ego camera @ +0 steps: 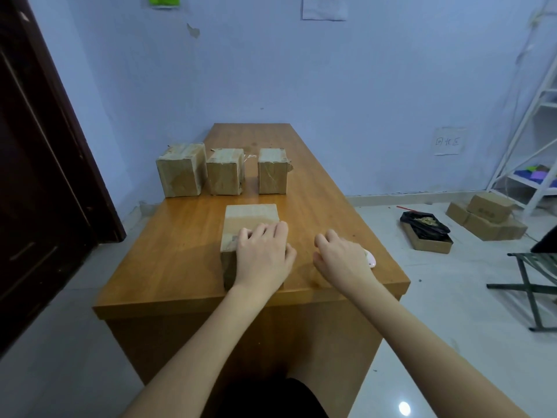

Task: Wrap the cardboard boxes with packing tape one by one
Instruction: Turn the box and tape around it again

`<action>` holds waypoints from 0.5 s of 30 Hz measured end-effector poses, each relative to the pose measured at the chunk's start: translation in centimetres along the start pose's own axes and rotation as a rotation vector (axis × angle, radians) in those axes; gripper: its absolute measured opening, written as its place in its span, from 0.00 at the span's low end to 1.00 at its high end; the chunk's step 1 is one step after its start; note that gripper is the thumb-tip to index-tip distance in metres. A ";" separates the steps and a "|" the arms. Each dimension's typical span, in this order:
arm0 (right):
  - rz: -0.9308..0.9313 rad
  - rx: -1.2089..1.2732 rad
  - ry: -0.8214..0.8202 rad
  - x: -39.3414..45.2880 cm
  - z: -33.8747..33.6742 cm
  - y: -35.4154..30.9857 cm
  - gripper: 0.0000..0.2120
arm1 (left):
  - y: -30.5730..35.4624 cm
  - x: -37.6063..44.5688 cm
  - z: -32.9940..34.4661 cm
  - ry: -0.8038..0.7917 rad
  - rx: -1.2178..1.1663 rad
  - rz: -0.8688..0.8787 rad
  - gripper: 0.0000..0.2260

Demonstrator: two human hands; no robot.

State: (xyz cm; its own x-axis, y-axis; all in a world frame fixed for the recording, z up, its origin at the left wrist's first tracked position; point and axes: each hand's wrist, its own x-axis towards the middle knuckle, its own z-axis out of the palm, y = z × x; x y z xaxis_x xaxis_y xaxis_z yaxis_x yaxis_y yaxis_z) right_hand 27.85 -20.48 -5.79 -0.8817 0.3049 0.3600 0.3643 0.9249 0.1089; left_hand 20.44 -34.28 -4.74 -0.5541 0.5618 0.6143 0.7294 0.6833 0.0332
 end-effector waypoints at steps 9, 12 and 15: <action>-0.016 0.133 0.052 -0.9 2.2 -0.2 0.12 | 1.0 0.1 0.3 -0.037 0.028 -0.061 0.14; 0.040 0.126 0.047 -0.5 2.4 -0.3 0.25 | 1.3 0.2 0.5 -0.053 0.061 -0.064 0.14; 0.092 0.048 0.073 -0.4 1.6 -0.9 0.22 | 1.3 0.2 0.2 -0.069 0.028 -0.068 0.16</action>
State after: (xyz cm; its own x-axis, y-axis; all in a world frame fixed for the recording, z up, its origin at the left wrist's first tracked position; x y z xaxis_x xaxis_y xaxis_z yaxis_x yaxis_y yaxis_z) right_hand 27.43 -21.13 -7.49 -0.8205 0.3733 0.4330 0.4264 0.9041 0.0287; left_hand 21.18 -33.16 -4.70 -0.6288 0.5439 0.5557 0.6784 0.7329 0.0503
